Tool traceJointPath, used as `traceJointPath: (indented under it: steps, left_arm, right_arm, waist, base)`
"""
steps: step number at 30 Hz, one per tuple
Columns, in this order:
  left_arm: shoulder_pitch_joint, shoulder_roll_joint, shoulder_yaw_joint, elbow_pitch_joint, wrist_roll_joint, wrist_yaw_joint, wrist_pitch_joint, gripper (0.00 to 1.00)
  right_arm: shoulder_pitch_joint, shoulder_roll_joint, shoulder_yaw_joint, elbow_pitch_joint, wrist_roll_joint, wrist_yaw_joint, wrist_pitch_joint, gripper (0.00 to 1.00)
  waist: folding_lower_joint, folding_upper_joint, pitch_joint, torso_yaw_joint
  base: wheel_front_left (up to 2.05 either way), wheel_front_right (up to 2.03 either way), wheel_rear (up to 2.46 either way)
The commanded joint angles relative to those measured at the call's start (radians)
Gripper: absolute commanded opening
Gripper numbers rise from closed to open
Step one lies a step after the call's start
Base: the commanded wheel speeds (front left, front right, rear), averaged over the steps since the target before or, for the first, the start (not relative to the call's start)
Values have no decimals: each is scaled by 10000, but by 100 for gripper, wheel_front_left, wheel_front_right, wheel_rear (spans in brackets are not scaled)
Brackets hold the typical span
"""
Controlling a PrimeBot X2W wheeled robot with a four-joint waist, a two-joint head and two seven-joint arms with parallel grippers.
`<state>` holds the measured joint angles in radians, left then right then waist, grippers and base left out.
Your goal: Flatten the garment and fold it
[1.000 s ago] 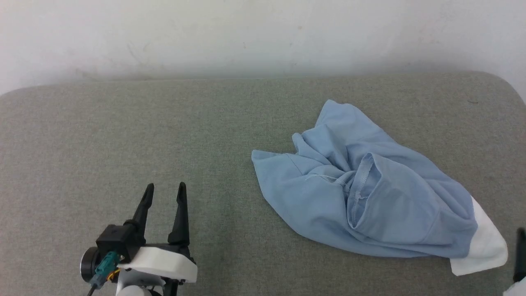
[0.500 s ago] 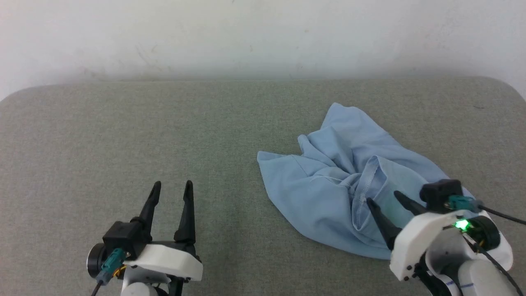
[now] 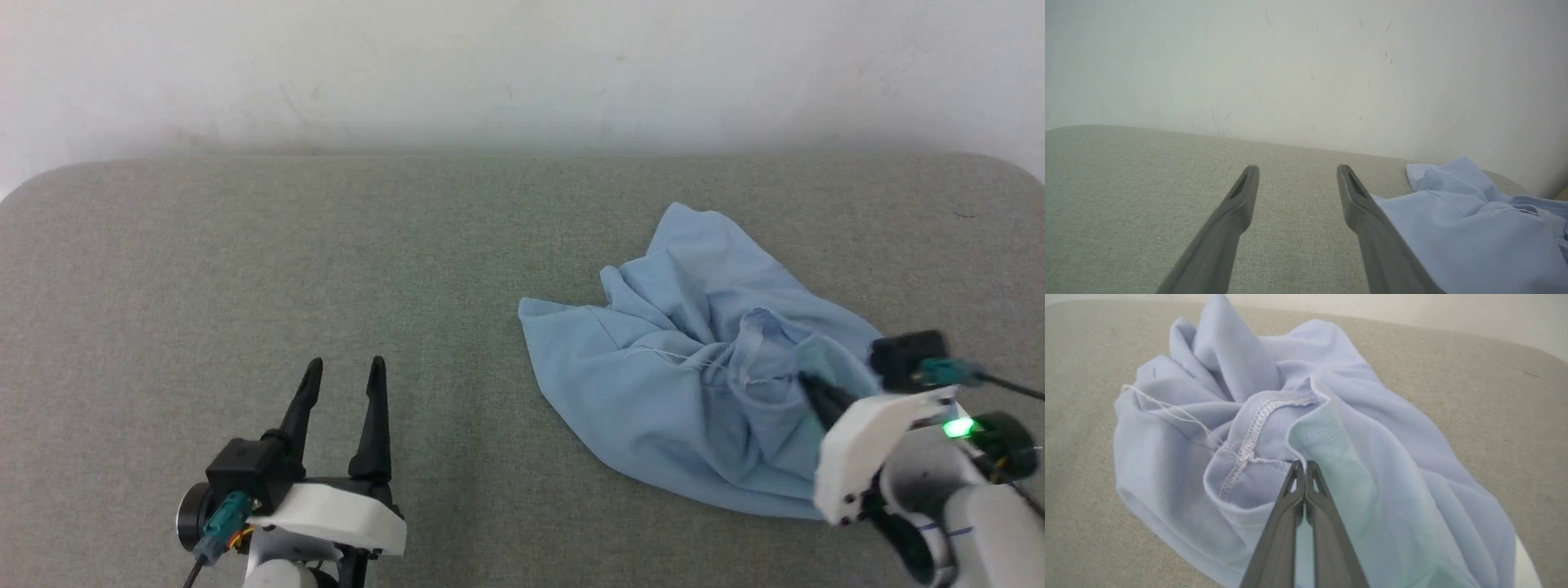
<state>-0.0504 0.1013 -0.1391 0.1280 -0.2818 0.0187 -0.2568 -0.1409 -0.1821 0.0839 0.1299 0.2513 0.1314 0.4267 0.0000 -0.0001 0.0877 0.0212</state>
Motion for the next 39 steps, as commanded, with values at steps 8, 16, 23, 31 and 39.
traceJointPath:
  steps: [8,16,23,31,39]
  left_arm:
    - [7,-64,80,-64,58,-45,-49,100]
    - [-13,-102,112,-34,98,-94,-49,100]
    - [-31,-95,163,8,162,-121,-49,100]
    - [-174,-43,-65,229,309,-203,-27,100]
    - [-766,-89,-768,704,583,-401,448,100]
  right_arm:
    - [914,487,-3678,-1357,-608,-7,-763,0]
    - [1847,1234,-7882,-397,-725,-7,-881,0]
    - [1607,1312,-8151,742,-787,-7,-2696,100]
    - [1166,1316,-7001,70,-1064,-7,-5310,100]
    - [1788,1317,-3939,-1002,-1925,-7,-5419,100]
  waist:
    - [0,1,-64,-157]
    - [0,1,12,-206]
    - [0,1,93,-352]
    - [0,1,-105,-504]
    - [0,1,-352,-618]
  base:
    - [0,0,0]
    - [0,0,0]
    - [0,0,0]
    - [0,0,0]
    - [0,0,0]
